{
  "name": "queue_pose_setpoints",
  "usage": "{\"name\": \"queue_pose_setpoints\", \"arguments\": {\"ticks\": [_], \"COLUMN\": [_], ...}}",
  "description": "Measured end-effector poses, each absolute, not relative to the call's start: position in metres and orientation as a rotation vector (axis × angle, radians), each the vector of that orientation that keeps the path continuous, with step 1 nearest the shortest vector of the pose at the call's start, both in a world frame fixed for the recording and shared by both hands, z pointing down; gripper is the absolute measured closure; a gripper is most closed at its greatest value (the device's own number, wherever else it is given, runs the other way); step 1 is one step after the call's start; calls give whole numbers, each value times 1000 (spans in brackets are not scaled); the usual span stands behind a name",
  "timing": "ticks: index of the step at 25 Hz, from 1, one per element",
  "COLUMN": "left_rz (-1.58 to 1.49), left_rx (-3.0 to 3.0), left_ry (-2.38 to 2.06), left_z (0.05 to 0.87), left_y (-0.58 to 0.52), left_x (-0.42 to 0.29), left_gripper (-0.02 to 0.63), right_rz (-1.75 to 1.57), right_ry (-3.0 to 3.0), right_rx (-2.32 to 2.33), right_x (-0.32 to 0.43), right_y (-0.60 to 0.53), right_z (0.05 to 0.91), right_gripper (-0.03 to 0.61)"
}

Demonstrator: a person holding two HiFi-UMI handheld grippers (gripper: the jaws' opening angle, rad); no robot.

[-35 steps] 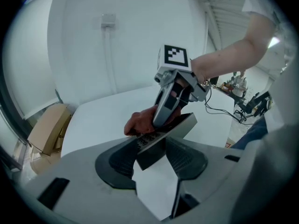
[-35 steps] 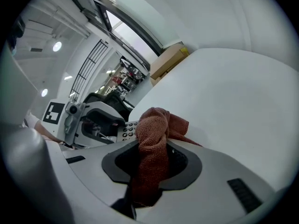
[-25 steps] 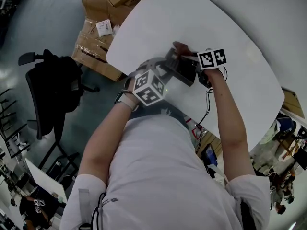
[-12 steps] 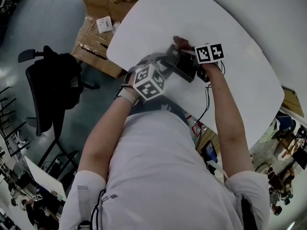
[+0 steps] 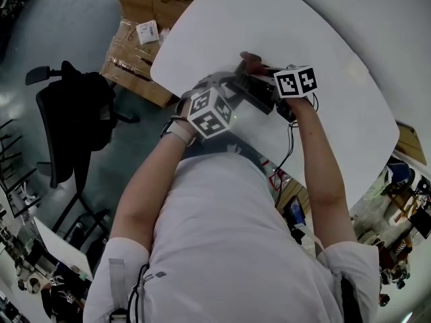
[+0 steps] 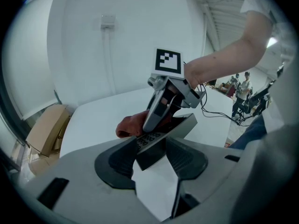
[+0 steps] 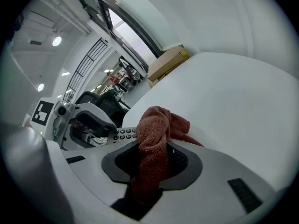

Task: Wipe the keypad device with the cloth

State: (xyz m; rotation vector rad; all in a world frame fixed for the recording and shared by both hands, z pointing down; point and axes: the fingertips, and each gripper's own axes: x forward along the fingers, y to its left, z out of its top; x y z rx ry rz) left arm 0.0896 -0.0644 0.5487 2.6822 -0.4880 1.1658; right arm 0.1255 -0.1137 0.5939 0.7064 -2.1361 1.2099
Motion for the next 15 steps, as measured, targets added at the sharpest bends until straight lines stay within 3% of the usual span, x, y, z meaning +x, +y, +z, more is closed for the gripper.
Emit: {"name": "queue_pose_setpoints", "arguments": {"ticks": [15], "left_rz": [1162], "left_rx": [2702], "left_ry": [-459], "left_z": [548], "left_y": [-61], "left_x": [90], "left_gripper": [427], "right_rz": [1280], "right_ry": [-2246], "right_rx": [555], "right_x": [99], "right_y": [-79], "right_z": [555], "right_gripper": [465]}}
